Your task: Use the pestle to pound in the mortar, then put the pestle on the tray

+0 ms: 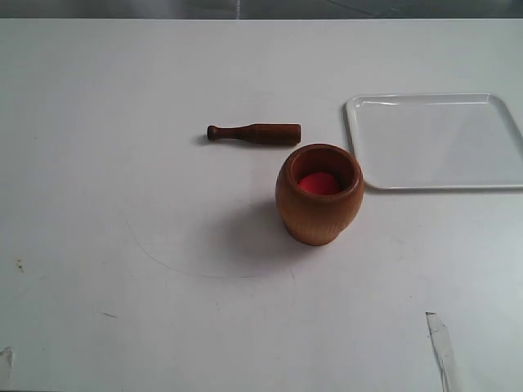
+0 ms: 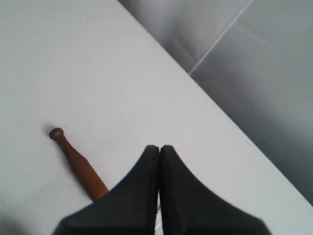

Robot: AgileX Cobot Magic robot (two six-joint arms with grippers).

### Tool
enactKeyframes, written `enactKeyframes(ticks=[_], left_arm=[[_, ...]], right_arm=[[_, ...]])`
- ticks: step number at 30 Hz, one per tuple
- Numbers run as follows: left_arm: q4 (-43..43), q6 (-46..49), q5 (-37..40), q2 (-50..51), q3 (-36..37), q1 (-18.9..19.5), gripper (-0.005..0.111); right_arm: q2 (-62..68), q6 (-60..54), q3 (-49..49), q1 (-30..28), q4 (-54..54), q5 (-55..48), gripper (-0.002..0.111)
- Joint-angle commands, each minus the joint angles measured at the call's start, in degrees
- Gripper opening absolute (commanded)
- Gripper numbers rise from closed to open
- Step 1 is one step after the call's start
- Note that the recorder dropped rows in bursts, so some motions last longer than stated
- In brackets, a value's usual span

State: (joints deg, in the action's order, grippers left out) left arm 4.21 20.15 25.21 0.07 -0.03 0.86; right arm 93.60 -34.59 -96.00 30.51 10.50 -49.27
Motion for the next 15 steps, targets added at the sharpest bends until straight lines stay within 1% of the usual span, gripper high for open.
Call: enactKeyframes(ticks=[1,4,6,11,15], left_arm=[[-0.42,-0.47,-0.17,-0.07,0.03,-0.44,0.000],[-0.42,-0.47,-0.17,-0.07,0.03,-0.44,0.000],[-0.42,-0.47,-0.17,-0.07,0.03,-0.44,0.000],[-0.42,-0.47,-0.17,-0.07,0.03,-0.44,0.000],[-0.42,-0.47,-0.17,-0.07,0.03,-0.44,0.000]], right_arm=[[10.49,-2.41,-8.48,1.75,1.38,-5.65,0.000],[20.47,-10.15,-15.66,3.65,2.60,-11.86,0.000],[25.61,-14.33,-18.08,4.37,2.82,-13.82,0.000],[34.68,-18.54,-21.82,4.98,7.17,-16.52,0.000],[39.94,-20.50,-22.10,5.45,9.95,-18.15,0.000]])
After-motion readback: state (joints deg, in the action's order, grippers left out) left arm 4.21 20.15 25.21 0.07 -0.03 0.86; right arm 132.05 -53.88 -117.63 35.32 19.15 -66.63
